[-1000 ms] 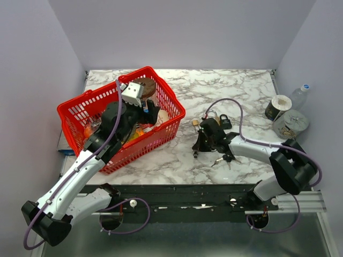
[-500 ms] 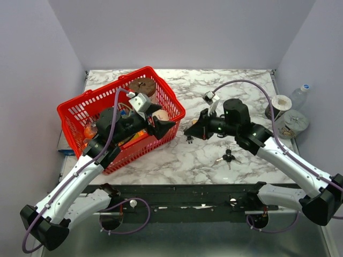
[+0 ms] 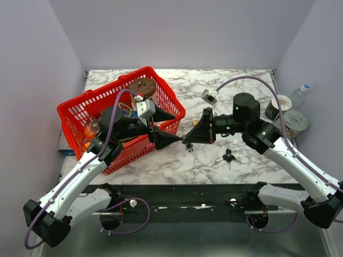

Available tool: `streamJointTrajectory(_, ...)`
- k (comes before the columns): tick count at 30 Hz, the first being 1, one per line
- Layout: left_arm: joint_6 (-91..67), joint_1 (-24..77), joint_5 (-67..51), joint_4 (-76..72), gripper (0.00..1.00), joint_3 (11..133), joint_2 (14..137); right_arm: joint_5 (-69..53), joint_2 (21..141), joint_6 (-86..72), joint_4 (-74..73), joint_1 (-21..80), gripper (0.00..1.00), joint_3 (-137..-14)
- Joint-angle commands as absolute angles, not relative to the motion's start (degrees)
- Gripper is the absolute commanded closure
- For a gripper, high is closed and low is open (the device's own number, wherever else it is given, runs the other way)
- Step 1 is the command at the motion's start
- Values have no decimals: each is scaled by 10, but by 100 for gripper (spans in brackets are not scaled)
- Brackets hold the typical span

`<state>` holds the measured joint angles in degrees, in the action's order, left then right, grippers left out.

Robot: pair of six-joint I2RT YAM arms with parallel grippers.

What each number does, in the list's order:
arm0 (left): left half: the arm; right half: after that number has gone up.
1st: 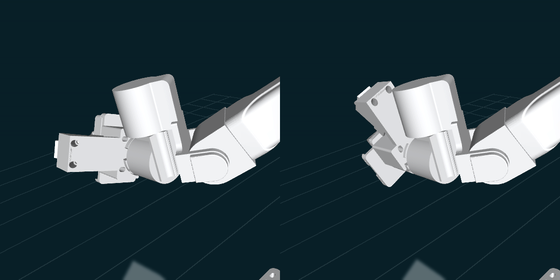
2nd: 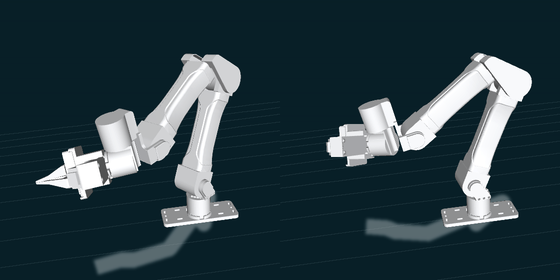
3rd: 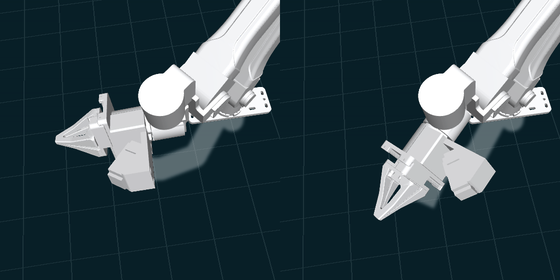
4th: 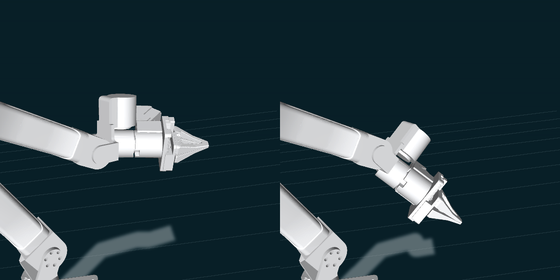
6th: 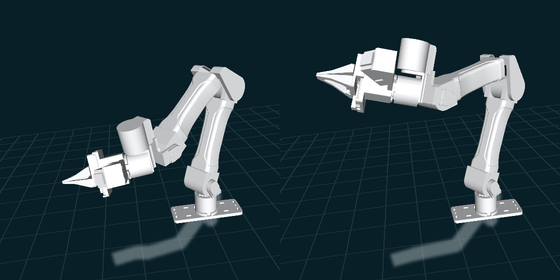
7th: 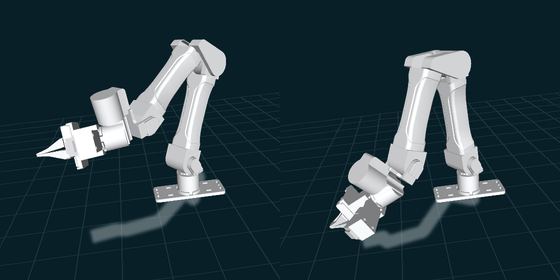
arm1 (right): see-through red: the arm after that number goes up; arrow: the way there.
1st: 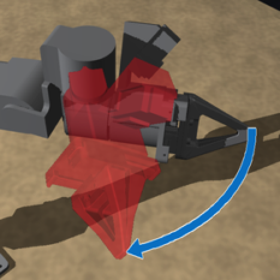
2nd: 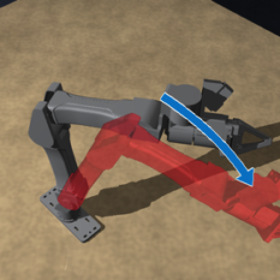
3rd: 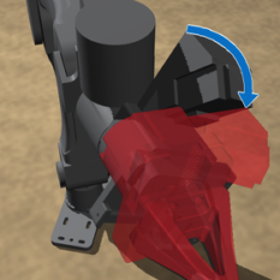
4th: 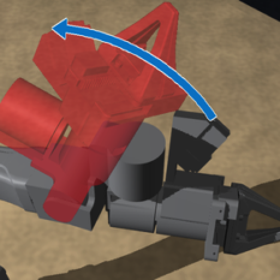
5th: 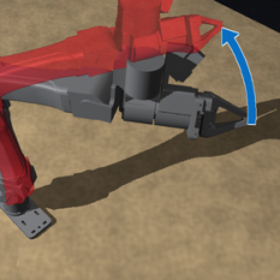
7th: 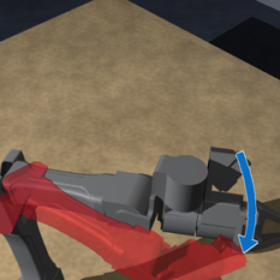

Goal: Unlock with the key
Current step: Pick up the key from the center of the board.

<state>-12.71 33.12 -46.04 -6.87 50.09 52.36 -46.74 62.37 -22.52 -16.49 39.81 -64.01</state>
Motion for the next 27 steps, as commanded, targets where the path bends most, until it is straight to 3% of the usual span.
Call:
streamJointTrajectory(1, -141, 334, -530, -107, 1, 502, 532, -529, 608, -246, -150, 403, 99, -667)
streamJointTrajectory(27, -164, 353, -598, -121, 3, 507, 565, -623, 616, -313, -57, 402, 99, -645)
